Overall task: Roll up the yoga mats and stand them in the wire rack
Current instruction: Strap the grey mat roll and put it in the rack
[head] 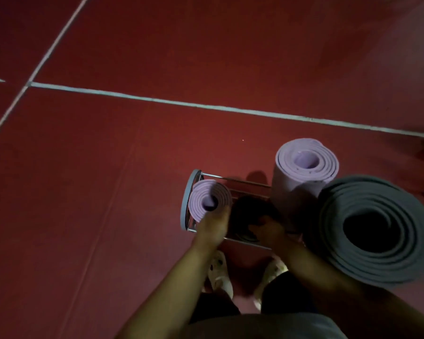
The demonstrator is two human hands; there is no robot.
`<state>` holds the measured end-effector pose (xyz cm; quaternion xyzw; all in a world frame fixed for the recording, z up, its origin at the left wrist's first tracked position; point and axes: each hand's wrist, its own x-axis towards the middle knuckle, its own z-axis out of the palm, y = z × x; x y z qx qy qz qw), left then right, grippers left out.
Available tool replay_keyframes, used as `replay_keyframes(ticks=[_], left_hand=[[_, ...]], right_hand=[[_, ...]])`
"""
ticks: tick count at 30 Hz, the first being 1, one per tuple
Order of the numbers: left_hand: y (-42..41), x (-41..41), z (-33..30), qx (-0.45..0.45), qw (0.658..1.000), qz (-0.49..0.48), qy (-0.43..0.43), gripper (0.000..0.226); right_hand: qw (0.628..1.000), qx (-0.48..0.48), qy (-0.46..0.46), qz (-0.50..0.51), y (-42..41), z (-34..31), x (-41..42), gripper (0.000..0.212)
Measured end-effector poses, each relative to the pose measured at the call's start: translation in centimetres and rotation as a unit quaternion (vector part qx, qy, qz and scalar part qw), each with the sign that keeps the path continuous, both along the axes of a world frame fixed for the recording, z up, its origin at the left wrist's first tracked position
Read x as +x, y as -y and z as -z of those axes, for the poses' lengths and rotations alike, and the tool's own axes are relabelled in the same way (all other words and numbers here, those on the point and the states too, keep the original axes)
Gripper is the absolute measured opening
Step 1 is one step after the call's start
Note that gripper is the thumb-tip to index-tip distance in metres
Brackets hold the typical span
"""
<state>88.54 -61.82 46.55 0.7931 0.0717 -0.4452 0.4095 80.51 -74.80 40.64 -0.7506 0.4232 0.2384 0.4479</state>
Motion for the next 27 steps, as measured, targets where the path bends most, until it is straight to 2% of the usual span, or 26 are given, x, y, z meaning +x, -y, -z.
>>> replay_keyframes(ticks=[1, 2, 3, 4, 5, 6, 8, 11, 13, 15, 18, 21, 23, 25, 27], left_hand=[[-1.4, 0.8, 1.4, 0.081, 0.994, 0.018, 0.076, 0.046], [-2.5, 1.7, 2.6, 0.135, 0.977, 0.040, 0.162, 0.046], [-3.0, 2.5, 3.9, 0.150, 0.956, 0.065, 0.242, 0.040], [-2.8, 3.4, 4.6, 0.144, 0.946, 0.085, 0.278, 0.030], [-2.2, 4.5, 4.8, 0.130, 0.938, 0.112, 0.302, 0.032], [-1.4, 5.6, 5.7, 0.112, 0.930, 0.130, 0.326, 0.042], [0.0, 7.8, 6.9, 0.101, 0.907, 0.181, 0.367, 0.058], [0.4, 10.3, 8.6, 0.165, 0.895, 0.267, 0.316, 0.073], [0.2, 11.0, 9.3, 0.213, 0.886, 0.291, 0.292, 0.067], [0.2, 11.6, 9.6, 0.276, 0.857, 0.314, 0.303, 0.059], [0.6, 11.6, 9.7, 0.333, 0.812, 0.361, 0.317, 0.070], [1.7, 10.0, 10.3, 0.302, 0.778, 0.424, 0.350, 0.070], [1.7, 8.6, 11.0, 0.292, 0.781, 0.428, 0.349, 0.074], [1.9, 8.3, 11.4, 0.304, 0.792, 0.386, 0.363, 0.078], [1.7, 8.6, 11.7, 0.312, 0.796, 0.369, 0.366, 0.071]], right_hand=[[0.999, -0.036, -0.014, -0.005, -0.1, -0.3, 0.6, 0.020], [0.997, -0.080, 0.011, -0.011, 0.3, 0.1, 1.6, 0.025], [0.990, -0.126, 0.063, -0.003, 0.5, 0.3, 2.0, 0.028], [0.982, -0.153, 0.108, 0.009, 0.7, 0.7, 2.3, 0.027], [0.973, -0.186, 0.136, 0.005, 0.8, 1.3, 2.4, 0.022], [0.967, -0.201, 0.156, 0.001, 0.8, 2.0, 2.6, 0.018], [0.962, -0.207, 0.176, -0.040, 0.9, 3.4, 3.6, 0.029], [0.977, -0.173, 0.104, -0.064, 0.5, 5.1, 5.1, 0.049], [0.979, -0.165, 0.089, -0.077, 0.4, 6.3, 5.1, 0.056], [0.975, -0.180, 0.082, -0.098, 0.8, 7.5, 4.6, 0.061], [0.967, -0.198, 0.071, -0.144, 1.7, 7.9, 4.2, 0.059], [0.958, -0.234, 0.105, -0.127, 3.0, 8.3, 4.2, 0.047], [0.955, -0.252, 0.103, -0.116, 3.2, 8.6, 3.9, 0.041], [0.974, -0.191, 0.098, -0.078, 2.6, 8.0, 4.2, 0.033], [0.987, -0.137, 0.064, -0.052, 1.6, 7.4, 4.7, 0.033]])
